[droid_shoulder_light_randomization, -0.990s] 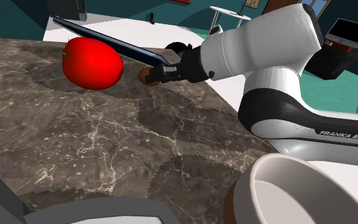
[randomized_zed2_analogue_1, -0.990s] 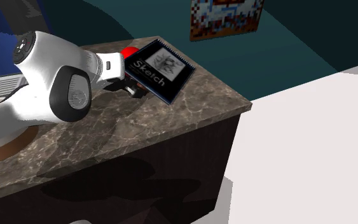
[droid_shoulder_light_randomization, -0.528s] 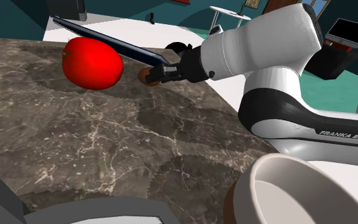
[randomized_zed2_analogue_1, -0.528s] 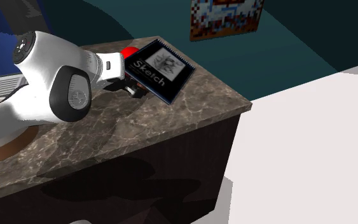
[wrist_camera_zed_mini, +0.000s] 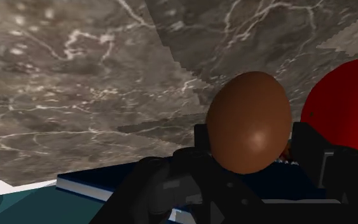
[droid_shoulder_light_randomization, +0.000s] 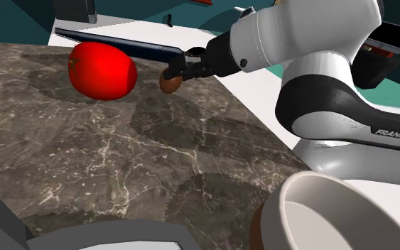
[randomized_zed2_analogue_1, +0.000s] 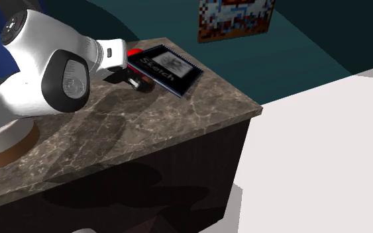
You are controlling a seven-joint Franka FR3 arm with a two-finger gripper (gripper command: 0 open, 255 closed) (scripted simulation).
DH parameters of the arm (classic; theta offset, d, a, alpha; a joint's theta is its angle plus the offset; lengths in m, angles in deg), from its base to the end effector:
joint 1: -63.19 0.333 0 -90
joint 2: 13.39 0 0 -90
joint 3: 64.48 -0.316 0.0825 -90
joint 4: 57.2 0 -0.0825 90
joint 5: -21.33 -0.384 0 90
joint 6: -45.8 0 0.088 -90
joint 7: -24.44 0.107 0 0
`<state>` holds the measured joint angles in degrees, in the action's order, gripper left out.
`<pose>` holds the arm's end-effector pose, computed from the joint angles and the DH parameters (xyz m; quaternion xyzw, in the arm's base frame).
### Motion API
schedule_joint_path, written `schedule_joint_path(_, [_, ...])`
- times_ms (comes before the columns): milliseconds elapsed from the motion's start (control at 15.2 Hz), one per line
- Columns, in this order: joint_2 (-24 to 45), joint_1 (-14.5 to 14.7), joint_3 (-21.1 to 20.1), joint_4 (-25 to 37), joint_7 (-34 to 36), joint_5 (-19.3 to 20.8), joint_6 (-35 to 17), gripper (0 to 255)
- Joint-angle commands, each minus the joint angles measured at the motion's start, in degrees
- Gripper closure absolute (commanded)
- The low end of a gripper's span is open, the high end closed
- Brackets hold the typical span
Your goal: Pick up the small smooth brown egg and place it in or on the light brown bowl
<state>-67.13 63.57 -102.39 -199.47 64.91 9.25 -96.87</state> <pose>0.2537 0.2905 0.6076 -0.9025 0.0678 -0.4145 0.0954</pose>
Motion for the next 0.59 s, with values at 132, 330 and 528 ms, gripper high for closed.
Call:
schedule_joint_path(132, [0.3,-0.4,1.2,3.0,-0.6,0.5,2.7,255])
schedule_joint_path(330, [0.7,-0.8,1.9,5.4,-1.1,1.0,4.6,255])
schedule_joint_path(528, [1.2,-1.2,2.6,7.8,-1.4,1.4,6.6,255])
